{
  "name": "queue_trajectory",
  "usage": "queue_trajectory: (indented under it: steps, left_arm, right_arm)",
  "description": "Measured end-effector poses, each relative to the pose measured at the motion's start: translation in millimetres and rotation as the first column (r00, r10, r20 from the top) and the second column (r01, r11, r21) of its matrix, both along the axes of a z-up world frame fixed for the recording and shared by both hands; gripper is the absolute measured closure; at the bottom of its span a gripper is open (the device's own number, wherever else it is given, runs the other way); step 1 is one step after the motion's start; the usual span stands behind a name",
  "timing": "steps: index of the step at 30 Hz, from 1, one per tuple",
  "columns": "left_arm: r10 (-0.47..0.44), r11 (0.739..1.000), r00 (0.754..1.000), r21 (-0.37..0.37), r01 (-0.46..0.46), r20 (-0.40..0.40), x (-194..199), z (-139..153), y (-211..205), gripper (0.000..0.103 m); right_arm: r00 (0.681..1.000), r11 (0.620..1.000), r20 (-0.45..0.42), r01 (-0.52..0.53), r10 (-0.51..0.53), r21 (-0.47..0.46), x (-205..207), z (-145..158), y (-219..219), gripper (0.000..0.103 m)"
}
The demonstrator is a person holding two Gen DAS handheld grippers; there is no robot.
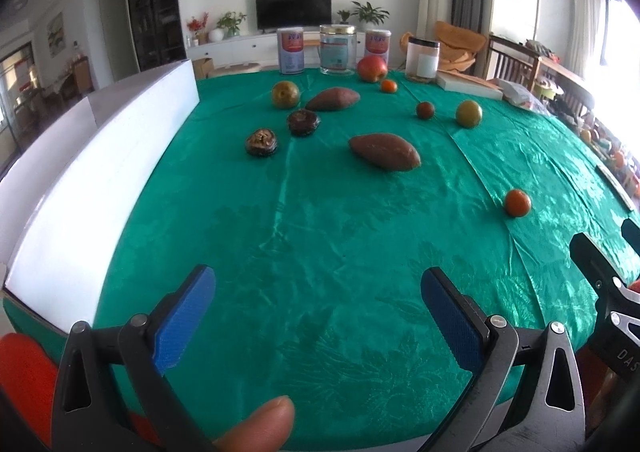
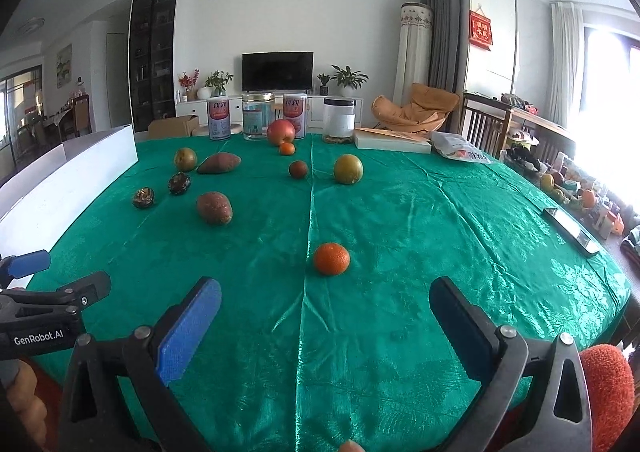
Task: Organize fruits
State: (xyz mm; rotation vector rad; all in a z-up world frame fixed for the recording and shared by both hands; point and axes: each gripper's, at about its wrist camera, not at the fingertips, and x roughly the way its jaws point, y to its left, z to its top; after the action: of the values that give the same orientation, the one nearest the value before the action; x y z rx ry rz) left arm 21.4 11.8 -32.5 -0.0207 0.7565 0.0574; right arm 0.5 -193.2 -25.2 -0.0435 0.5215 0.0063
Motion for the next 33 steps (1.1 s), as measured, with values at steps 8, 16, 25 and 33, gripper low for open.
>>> queue_trajectory:
  steps: [8, 16, 25, 33]
  left_arm:
    - [-0.005, 1.0, 1.0, 0.011, 0.005, 0.004, -0.8, 0.9, -1.4, 0.0]
    - [-0.006, 1.0, 1.0, 0.017, 0.006, 0.007, -1.7, 1.2, -3.1, 0.0]
    - [-0.003, 1.0, 1.0, 0.02, 0.003, 0.013, -3.1, 2.0, -2.4, 0.0]
    - [-0.005, 1.0, 1.0, 0.023, 0.005, -0.002, -3.1, -2.0, -2.7, 0.0]
  right_arm:
    - [1.0, 1.0, 0.007, -0.002, 0.002, -0.005, -2.2, -3.8, 0.7, 0.0]
    - [1.0, 1.0, 0.017, -0.012, 0.012, -0.018, -4.2, -3.4, 1.4, 0.0]
    - [1.0, 1.0, 0.017, -0.013, 0.013, -0.017, -4.0, -4.6, 2.6, 0.0]
    - [1.0, 1.0, 0.016, -0.01, 0.01, -0.018, -4.0, -4.4, 1.0, 0.0]
